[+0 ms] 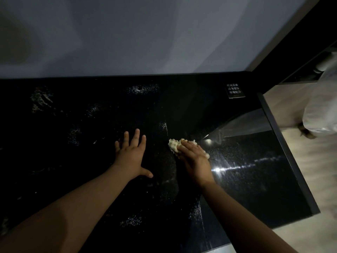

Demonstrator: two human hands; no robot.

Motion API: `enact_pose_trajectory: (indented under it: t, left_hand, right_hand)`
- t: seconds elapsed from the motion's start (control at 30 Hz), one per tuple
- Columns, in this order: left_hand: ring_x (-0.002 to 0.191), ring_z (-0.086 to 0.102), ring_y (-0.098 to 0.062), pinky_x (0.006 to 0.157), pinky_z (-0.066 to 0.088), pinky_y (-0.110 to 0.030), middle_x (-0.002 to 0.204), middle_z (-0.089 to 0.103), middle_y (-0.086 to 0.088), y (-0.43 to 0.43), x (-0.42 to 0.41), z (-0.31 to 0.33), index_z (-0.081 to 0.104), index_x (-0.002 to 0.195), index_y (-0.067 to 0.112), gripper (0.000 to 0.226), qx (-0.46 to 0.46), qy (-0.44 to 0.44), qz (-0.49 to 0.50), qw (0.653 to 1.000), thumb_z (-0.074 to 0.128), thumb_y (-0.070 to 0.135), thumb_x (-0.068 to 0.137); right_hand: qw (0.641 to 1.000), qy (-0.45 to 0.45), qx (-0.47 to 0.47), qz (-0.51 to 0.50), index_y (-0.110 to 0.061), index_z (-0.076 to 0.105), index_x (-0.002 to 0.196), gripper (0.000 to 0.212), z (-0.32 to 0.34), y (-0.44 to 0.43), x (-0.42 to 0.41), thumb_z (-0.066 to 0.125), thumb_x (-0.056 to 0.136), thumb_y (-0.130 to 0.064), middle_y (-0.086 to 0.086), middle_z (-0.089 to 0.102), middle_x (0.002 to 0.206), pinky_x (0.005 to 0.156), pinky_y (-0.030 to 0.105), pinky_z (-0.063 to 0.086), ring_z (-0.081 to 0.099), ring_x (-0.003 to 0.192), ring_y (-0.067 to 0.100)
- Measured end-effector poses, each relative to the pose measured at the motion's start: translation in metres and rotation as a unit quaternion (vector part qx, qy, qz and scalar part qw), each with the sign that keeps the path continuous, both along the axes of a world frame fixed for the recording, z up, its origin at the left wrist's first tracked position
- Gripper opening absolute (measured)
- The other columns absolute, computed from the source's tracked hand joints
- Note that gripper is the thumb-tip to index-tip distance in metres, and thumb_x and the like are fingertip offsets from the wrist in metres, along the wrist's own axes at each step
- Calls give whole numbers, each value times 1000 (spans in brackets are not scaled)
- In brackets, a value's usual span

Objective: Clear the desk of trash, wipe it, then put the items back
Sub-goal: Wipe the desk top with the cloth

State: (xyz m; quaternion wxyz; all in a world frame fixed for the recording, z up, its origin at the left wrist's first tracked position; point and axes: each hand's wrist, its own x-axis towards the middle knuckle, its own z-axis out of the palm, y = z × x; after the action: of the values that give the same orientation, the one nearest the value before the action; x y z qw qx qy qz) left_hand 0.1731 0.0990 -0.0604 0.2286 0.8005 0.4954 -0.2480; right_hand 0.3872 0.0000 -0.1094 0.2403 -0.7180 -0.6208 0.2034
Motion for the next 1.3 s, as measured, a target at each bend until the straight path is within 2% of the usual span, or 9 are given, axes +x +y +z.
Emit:
enact_pose_trajectory:
  t: [0.17,0.33,0.57,0.77,0.87,0.97,1.07,1.17,1.3]
  left_hand:
    - [142,-23,-41,115,1,-61,155,-31,-8,2,1,-1,-14,151,19,135,2,1,-3,1000,74,68,61]
    - [142,-23,-41,116,1,-62,155,-30,-8,2,2,-2,-14,151,20,135,3,4,1,1000,75,66,60]
    - [142,-22,-41,115,2,-62,156,-29,-8,3,5,-3,-12,152,19,136,5,6,8,1000,78,63,60]
    - [143,-19,-40,116,4,-61,157,-27,-7,0,6,-1,-10,152,21,135,18,8,14,1000,78,63,59]
    - [145,-16,-38,116,5,-60,158,-22,-7,-3,7,4,-6,153,21,132,22,1,21,1000,79,62,60]
    - [146,-14,-35,117,4,-59,159,-18,-7,-22,9,10,0,154,23,121,48,-11,17,999,75,60,67]
    - [145,-16,-35,118,0,-57,160,-17,-5,-62,5,14,0,153,23,116,35,-49,10,998,70,64,70]
    - [144,-19,-35,116,-2,-56,158,-23,-3,-101,1,15,-5,153,24,118,6,-54,-4,999,69,65,70]
    - [142,-22,-40,116,0,-57,155,-31,-5,-137,-2,11,-14,151,23,129,-1,-21,0,1000,71,67,65]
  right_hand:
    - [1000,-3,12,-14,-25,62,126,35,0,-17,-7,61,91,-23,-3,51,141,116,37,21,39,135,14]
    - [1000,-4,17,-18,-26,61,127,37,-2,-23,-7,63,91,-21,-4,51,141,116,36,20,34,133,7]
    - [1000,-7,11,-20,-25,63,125,35,-2,-32,-10,64,90,-20,-3,52,140,115,36,20,40,133,14]
    - [1000,3,2,-21,-27,63,124,34,-2,-60,-15,59,91,-27,-5,51,141,114,34,20,41,134,14]
    - [1000,5,2,-21,-28,62,125,35,-3,-70,-17,62,90,-24,-6,51,141,114,33,18,40,133,12]
    - [1000,12,5,-18,-29,62,125,35,-5,-77,-16,62,91,-23,-6,50,142,115,33,17,35,133,6]
    - [1000,11,8,-20,-29,62,126,35,-7,-83,-17,62,92,-23,-6,50,142,116,30,14,32,133,3]
    - [1000,15,8,-17,-27,61,126,35,-5,-91,-19,62,92,-22,-5,50,142,115,28,12,30,132,2]
    - [1000,10,0,-17,-27,61,126,35,-4,-105,-22,61,92,-22,-4,49,142,116,29,12,35,135,9]
